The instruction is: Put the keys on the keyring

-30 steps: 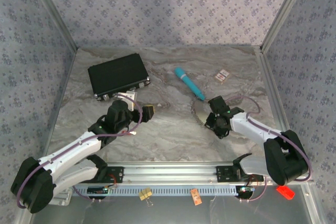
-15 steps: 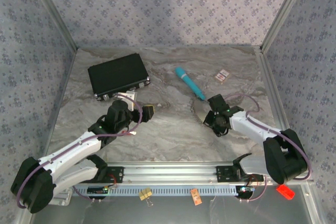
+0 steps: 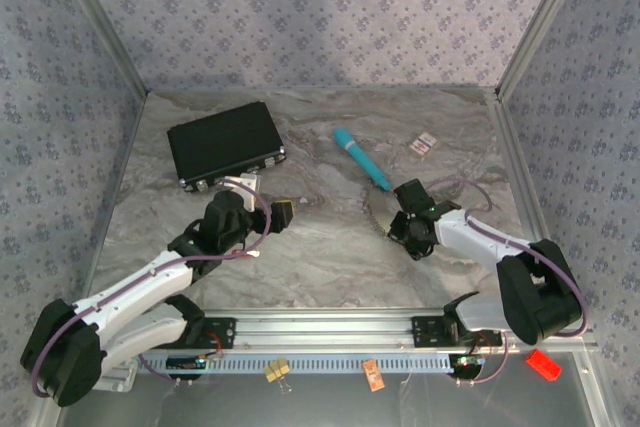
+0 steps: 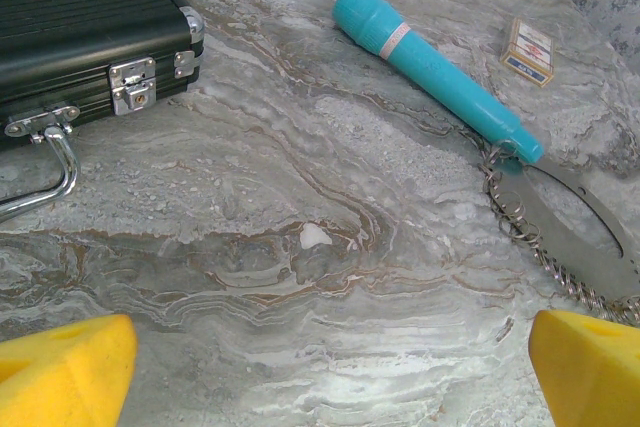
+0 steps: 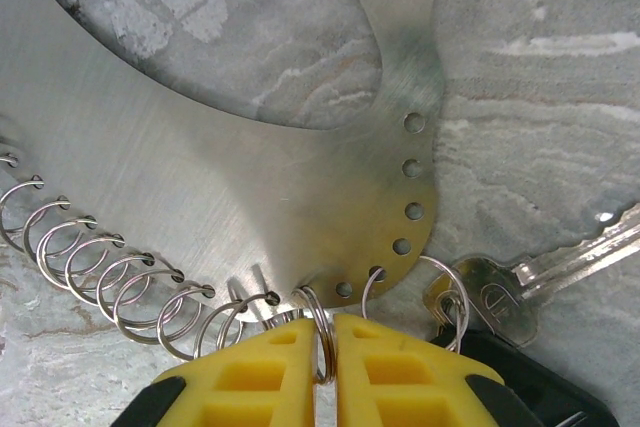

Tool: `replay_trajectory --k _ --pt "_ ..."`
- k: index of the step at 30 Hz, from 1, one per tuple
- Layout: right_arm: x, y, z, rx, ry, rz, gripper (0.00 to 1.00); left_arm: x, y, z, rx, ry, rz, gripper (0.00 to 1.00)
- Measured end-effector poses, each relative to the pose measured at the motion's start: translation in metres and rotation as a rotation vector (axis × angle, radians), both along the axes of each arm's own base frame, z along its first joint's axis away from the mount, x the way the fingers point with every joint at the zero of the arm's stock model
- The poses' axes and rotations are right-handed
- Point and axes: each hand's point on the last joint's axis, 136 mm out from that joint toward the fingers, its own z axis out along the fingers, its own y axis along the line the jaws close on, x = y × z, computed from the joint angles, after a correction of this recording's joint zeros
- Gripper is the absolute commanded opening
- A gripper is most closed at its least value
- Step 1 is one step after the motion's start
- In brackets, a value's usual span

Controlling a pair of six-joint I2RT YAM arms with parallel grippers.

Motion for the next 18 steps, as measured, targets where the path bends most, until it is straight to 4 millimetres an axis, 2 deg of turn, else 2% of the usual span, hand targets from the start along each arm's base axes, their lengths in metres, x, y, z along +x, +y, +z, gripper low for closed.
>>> replay_trajectory --k 4,8,13,16,18 --pt "0.002 0.001 0.001 0.001 -0.004 0.002 0.09 0.0 0.0 0.0 0.0 0.0 0.0 1.0" --pt "0.006 0.002 0.005 -0.001 -0.017 0.011 0.0 0.0 0.0 0.0 0.0 0.0 0.0 1.0" --pt "0.007 -0.002 0.011 -0.028 -0.037 0.031 0.0 0.001 0.001 0.0 0.006 -0.004 0.004 1.0" --pt "0.011 -0.005 0.027 -0.048 -0.104 0.077 0.0 0.002 0.002 0.001 0.023 -0.015 0.006 1.0" --pt "0.017 -0.005 0.045 -0.074 -0.175 0.13 0.0 0.003 0.003 0.003 0.04 -0.023 0.001 1.0"
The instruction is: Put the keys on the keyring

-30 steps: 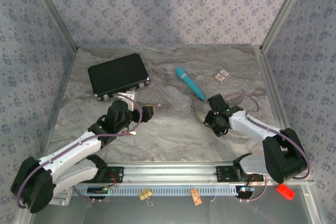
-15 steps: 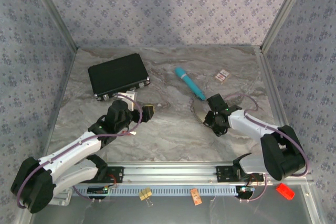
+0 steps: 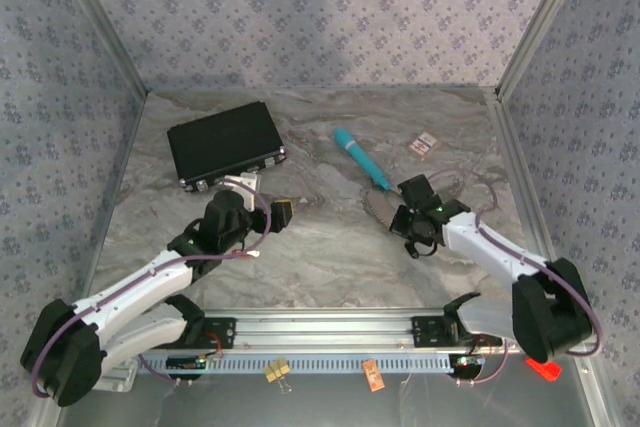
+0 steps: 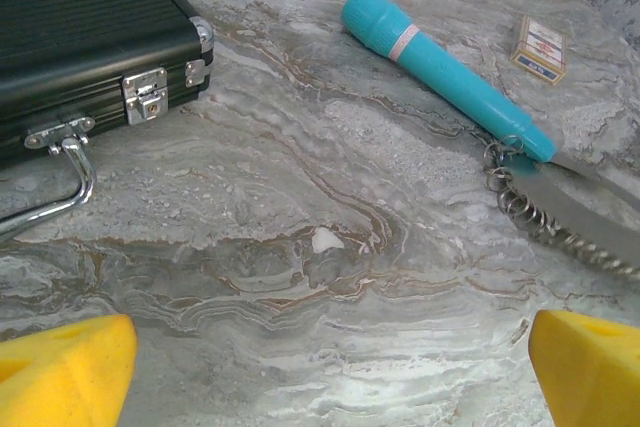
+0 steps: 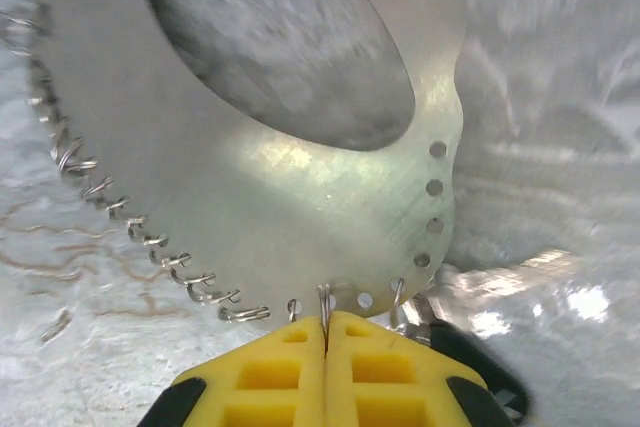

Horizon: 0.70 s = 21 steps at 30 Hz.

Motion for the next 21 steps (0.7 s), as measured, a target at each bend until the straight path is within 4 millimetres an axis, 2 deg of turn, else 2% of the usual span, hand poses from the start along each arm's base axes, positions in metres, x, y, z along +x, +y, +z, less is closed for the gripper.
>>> replay_trajectory --k 7,11,16,21 --pt "0.03 0.012 0.071 -0.098 -0.241 0.221 0.0 0.006 -0.004 0.027 0.041 -0.087 -0.038 0.97" --pt "0.04 0.023 0.098 -0.143 -0.361 0.352 0.0 0.009 -0.008 0.042 0.075 -0.147 -0.074 0.92" --pt "0.045 0.048 0.134 -0.173 -0.553 0.552 0.0 0.013 -0.012 0.066 0.129 -0.238 -0.117 0.85" --pt "0.045 0.073 0.162 -0.176 -0.685 0.747 0.0 0.013 -0.015 0.075 0.185 -0.3 -0.164 0.75"
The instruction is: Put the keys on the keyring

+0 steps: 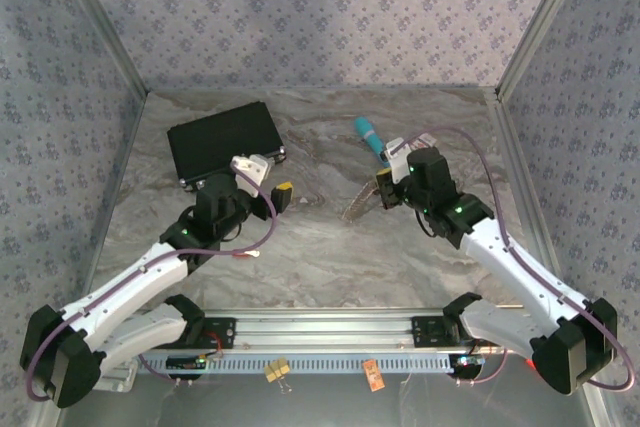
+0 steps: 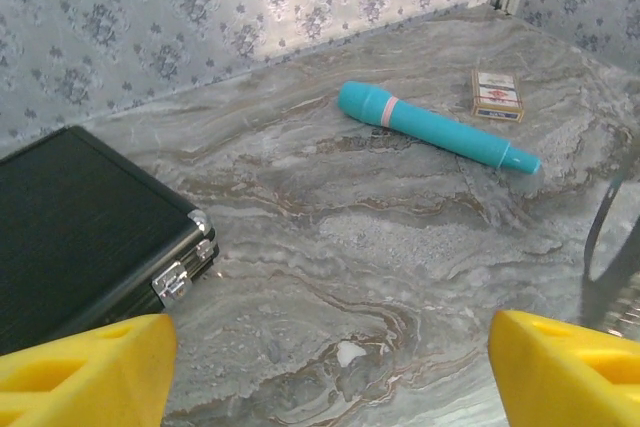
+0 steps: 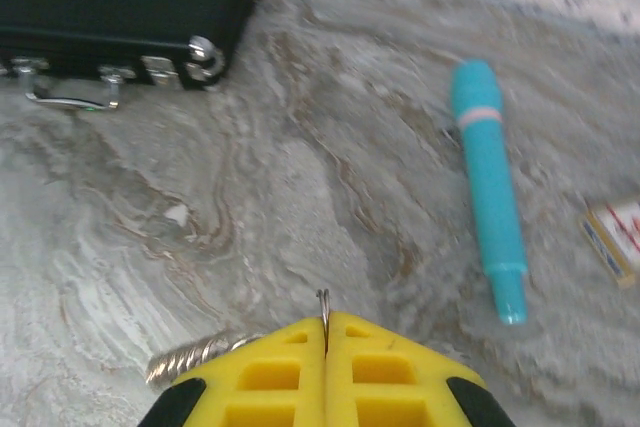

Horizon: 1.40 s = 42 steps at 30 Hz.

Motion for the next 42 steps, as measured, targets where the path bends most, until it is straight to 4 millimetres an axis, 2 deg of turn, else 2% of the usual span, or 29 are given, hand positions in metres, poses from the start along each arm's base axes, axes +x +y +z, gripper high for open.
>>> replay_trajectory --k 6,12,15,18,21,25,40,42 --pt "-0.014 0.034 0.016 0.001 -0.078 0.256 0.0 -0.006 -0.009 0.003 0.056 -0.048 -0.088 0.61" --pt "-0.033 0.073 0.012 0.011 -0.074 0.504 0.0 -0.015 -0.026 0.013 0.034 -0.097 -0.209 0.49" --pt "-0.04 0.091 0.009 0.021 -0.052 0.602 0.0 -0.024 -0.038 0.018 0.001 -0.125 -0.289 0.48" --pt "-0.048 0.105 0.007 0.042 -0.022 0.685 0.0 -0.035 -0.048 0.01 -0.027 -0.131 -0.377 0.36" --pt "-0.058 0.117 0.008 0.073 0.0 0.755 0.0 -0.048 -0.056 -0.007 -0.033 -0.113 -0.456 0.34" --pt "-0.071 0.127 0.008 0.099 0.033 0.826 0.0 -0.061 -0.063 -0.022 -0.029 -0.092 -0.538 0.34" --pt "-0.088 0.142 -0.001 0.067 0.074 0.922 0.0 -0.08 -0.075 -0.015 -0.039 -0.139 -0.666 0.29" --pt "-0.089 0.142 -0.001 0.064 0.074 0.927 0.0 -0.081 -0.075 -0.015 -0.041 -0.138 -0.672 0.23"
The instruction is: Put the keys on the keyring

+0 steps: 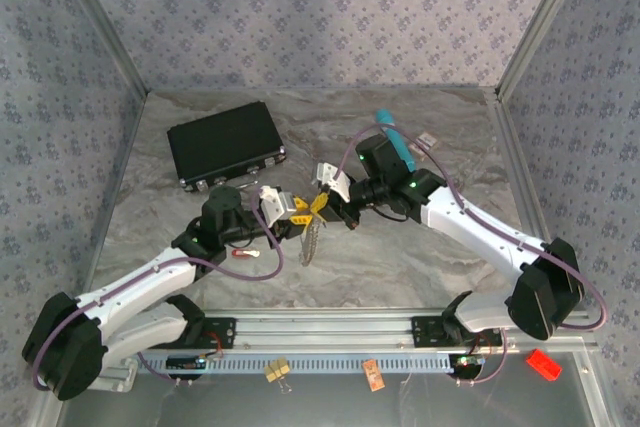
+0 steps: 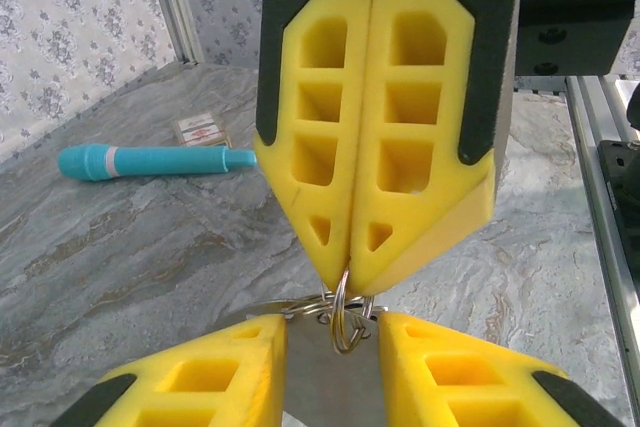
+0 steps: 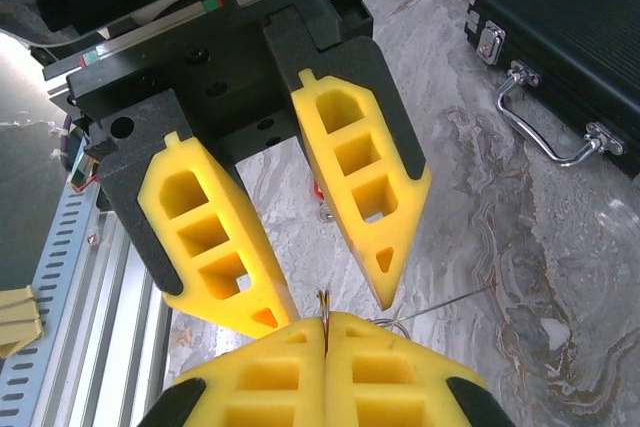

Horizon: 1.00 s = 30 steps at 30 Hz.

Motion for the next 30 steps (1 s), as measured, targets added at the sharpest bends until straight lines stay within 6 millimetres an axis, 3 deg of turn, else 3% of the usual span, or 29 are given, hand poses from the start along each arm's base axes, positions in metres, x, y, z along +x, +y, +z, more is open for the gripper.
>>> replay_trajectory --k 2,7,9,10,12,13,15,20,24,30 --pt "0.0 0.001 0.0 -0.001 -0.003 0.004 0.0 -0.001 0.0 0.0 0.001 -0.003 -0.005 0.13" --pt "-0.001 0.001 -0.001 -0.006 -0.005 0.008 0.0 -0.003 -0.001 -0.001 0.005 -0.003 -0.014 0.0" --pt "-0.001 0.0 -0.001 -0.01 -0.005 0.007 0.0 -0.003 -0.001 -0.001 0.008 -0.006 -0.016 0.0" --pt "-0.001 0.0 -0.002 -0.011 -0.007 0.004 0.05 -0.003 -0.001 -0.001 0.008 -0.007 -0.015 0.0" --pt "0.001 0.0 -0.002 -0.017 -0.012 -0.004 0.34 -0.003 0.0 -0.001 0.009 -0.005 -0.012 0.0" --pt "0.003 0.0 -0.003 -0.023 -0.014 -0.019 0.44 -0.003 0.0 -0.001 0.008 -0.003 -0.007 0.0" --pt "0.01 -0.002 -0.003 -0.034 -0.026 -0.062 0.49 -0.001 0.003 0.0 0.002 0.018 0.021 0.0" --pt "0.018 -0.019 0.017 -0.019 -0.086 -0.18 0.48 0.014 0.016 -0.004 -0.005 0.21 0.19 0.0" --pt "0.002 -0.03 0.032 0.027 -0.128 -0.229 0.45 0.027 0.025 0.008 -0.043 0.404 0.346 0.0" --pt "-0.04 -0.004 0.003 0.027 -0.143 -0.171 0.33 0.038 0.034 0.022 -0.137 0.73 0.565 0.0"
